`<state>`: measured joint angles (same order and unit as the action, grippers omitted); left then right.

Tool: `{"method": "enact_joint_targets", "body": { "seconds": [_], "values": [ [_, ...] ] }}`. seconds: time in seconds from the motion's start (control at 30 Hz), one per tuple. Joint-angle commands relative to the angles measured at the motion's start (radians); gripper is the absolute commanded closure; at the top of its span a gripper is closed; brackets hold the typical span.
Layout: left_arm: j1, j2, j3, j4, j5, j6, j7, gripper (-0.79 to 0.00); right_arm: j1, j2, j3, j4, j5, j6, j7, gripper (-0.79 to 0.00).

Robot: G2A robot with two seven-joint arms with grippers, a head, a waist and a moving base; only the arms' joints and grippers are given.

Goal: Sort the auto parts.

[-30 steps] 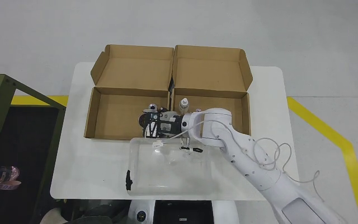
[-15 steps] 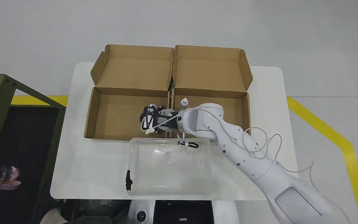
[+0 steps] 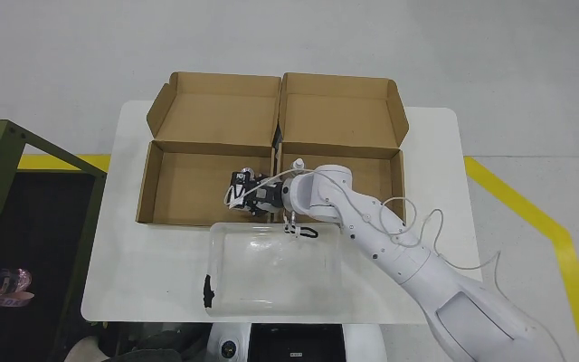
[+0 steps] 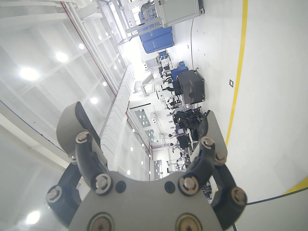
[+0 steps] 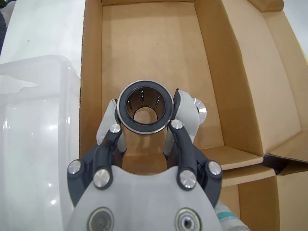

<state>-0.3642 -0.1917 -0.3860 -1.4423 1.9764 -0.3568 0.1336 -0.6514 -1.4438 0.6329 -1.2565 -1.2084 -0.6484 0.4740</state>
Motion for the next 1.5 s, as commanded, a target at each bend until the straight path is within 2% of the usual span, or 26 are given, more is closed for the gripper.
{"method": "enact_joint_targets", "body": {
  "seconds": [0.0, 0.2, 0.27, 0.43, 0.6, 0.73, 0.97, 1.23, 1.47],
  "values": [
    [0.000, 0.000, 0.000, 0.000, 0.000, 0.000, 0.000, -0.785, 0.006, -0.005, -0.005, 0.015, 0.002, -0.001, 0.002, 0.000],
    [0.000, 0.000, 0.000, 0.000, 0.000, 0.000, 0.000, -0.785, 0.018, -0.018, -0.018, 0.050, 0.007, -0.004, 0.006, 0.000],
    [0.000, 0.000, 0.000, 0.000, 0.000, 0.000, 0.000, -0.785, 0.020, -0.022, -0.020, 0.057, 0.007, -0.004, 0.007, -0.037],
    [0.000, 0.000, 0.000, 0.000, 0.000, 0.000, 0.000, -0.785, 0.022, -0.028, -0.022, 0.064, 0.005, -0.007, 0.013, -0.191],
    [0.000, 0.000, 0.000, 0.000, 0.000, 0.000, 0.000, -0.785, 0.020, -0.030, -0.018, 0.067, 0.002, -0.010, 0.023, -0.268],
    [0.000, 0.000, 0.000, 0.000, 0.000, 0.000, 0.000, -0.785, 0.016, -0.030, -0.011, 0.057, 0.000, -0.016, 0.033, -0.280],
    [0.000, 0.000, 0.000, 0.000, 0.000, 0.000, 0.000, -0.785, 0.003, -0.025, 0.007, 0.032, -0.011, -0.023, 0.050, -0.348],
    [0.000, 0.000, 0.000, 0.000, 0.000, 0.000, 0.000, -0.785, -0.009, -0.021, 0.023, 0.015, -0.019, -0.029, 0.058, -0.369],
    [0.000, 0.000, 0.000, 0.000, 0.000, 0.000, 0.000, -0.785, -0.022, -0.012, 0.057, -0.054, -0.031, -0.036, 0.042, -0.382]
  ]
}}
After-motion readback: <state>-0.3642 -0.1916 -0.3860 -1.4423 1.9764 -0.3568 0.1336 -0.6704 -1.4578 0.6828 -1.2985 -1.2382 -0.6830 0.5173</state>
